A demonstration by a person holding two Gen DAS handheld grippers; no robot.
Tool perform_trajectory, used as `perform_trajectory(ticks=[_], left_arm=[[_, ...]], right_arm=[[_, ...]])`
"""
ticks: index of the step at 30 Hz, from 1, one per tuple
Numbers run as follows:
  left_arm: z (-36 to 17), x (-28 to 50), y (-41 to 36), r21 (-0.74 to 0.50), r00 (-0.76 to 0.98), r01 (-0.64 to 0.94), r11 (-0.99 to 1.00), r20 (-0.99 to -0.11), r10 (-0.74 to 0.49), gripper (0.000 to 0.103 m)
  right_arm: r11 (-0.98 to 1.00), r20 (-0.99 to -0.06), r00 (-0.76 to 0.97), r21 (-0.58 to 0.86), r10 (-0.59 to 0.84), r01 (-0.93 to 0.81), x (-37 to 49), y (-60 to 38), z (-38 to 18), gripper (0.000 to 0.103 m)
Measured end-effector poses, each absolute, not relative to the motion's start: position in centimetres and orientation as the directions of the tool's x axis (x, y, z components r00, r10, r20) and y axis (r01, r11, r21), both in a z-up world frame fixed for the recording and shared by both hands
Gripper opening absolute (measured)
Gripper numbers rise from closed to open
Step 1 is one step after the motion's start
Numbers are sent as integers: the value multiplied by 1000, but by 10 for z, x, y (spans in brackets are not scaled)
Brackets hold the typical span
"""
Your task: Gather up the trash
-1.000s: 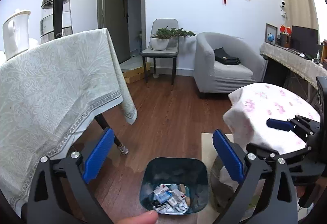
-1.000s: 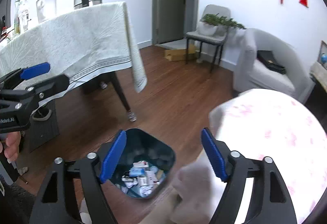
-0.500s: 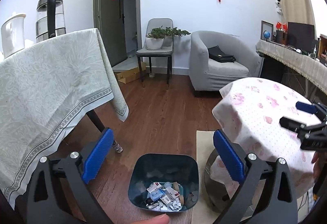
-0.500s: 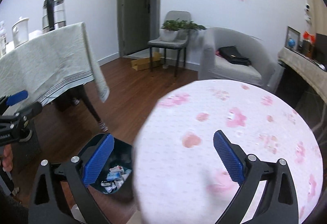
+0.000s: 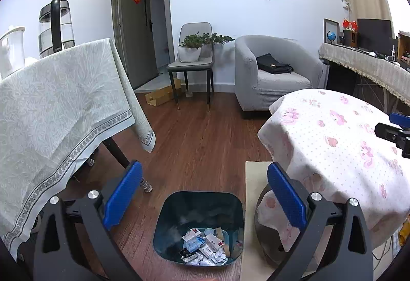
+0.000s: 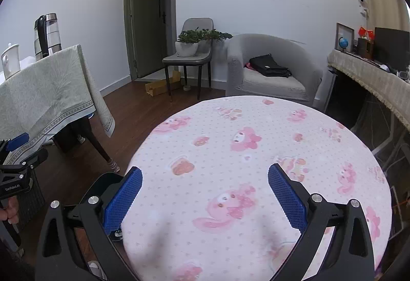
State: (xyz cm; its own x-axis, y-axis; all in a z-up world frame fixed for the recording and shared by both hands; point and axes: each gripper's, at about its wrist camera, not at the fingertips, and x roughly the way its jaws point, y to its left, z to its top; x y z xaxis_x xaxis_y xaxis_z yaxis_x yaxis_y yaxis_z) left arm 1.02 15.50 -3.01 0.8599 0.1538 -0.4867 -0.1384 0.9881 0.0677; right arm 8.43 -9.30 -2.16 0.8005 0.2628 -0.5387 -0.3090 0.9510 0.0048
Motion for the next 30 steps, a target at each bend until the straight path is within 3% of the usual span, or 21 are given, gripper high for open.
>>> perform_trajectory(ticks=[10,30], left_arm=[[-34,14,144,68,857,-145,987,-491,160,100],[-35,13,138,59,856,-142,988,-494,153,100]], right_arm=[[925,-509,794,10,333,-381,76,-103,-13,99],[911,-523,782,-23,340,-411,72,-98,-13,99]])
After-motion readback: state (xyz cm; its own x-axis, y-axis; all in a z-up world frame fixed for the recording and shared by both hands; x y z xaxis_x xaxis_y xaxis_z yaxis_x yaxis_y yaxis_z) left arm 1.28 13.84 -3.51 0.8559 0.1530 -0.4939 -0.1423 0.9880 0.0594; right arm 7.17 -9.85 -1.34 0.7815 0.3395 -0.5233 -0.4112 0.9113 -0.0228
